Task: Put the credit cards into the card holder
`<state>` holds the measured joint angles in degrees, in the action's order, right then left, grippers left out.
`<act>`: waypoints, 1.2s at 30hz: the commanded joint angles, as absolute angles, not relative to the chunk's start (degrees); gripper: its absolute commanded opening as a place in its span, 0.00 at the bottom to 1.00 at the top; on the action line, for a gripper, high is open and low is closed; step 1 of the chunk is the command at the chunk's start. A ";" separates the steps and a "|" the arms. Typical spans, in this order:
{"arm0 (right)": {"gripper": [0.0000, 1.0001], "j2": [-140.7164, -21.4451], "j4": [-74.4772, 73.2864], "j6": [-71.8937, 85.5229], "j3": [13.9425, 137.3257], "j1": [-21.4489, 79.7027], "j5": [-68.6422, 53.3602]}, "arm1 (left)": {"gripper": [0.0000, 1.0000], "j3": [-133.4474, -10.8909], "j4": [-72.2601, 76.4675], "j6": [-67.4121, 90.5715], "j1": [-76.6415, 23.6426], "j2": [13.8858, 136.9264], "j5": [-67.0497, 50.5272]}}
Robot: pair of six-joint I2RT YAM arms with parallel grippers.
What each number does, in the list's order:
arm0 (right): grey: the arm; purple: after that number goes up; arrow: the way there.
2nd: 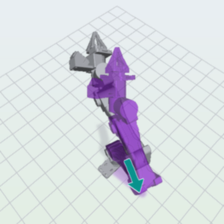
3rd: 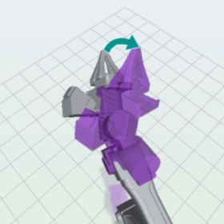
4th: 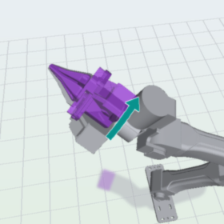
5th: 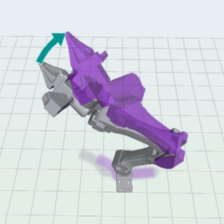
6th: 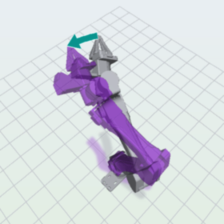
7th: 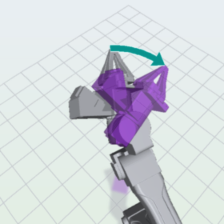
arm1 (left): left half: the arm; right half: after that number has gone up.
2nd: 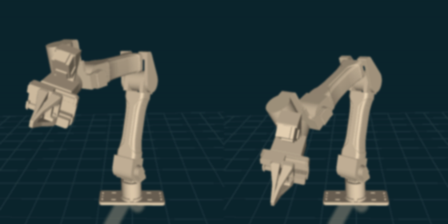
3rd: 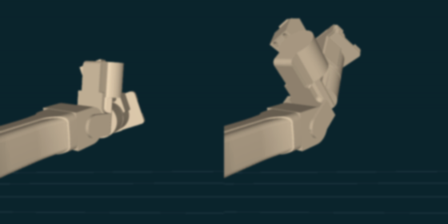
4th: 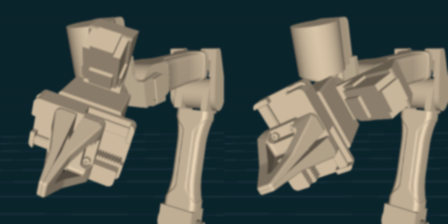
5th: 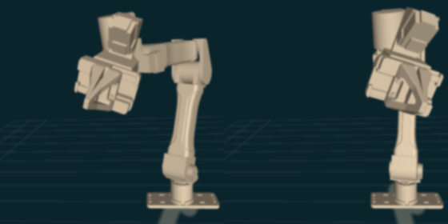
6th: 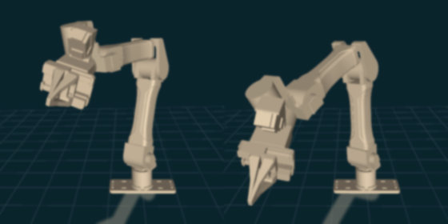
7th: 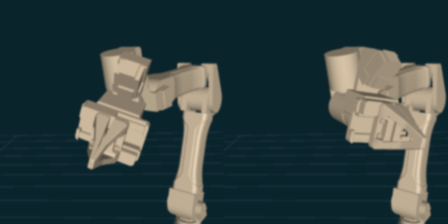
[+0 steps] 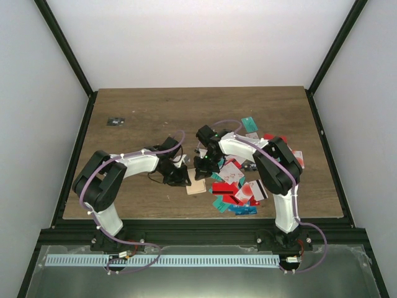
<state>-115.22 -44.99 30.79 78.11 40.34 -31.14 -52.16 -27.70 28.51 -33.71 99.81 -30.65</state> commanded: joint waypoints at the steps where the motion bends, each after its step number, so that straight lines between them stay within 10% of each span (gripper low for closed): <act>1: 0.01 -123.75 -47.72 31.96 74.60 44.98 -23.85 | 0.20 -51.76 -27.60 28.83 -35.51 102.23 -28.87; 21: 0.01 -129.33 -50.68 33.18 79.91 48.80 -21.22 | 0.21 -53.59 -29.03 28.38 -36.39 102.46 -28.68; 36: 0.27 -114.40 -43.72 31.40 79.51 45.99 -29.10 | 0.35 -55.26 -38.17 24.87 -35.83 95.03 -22.43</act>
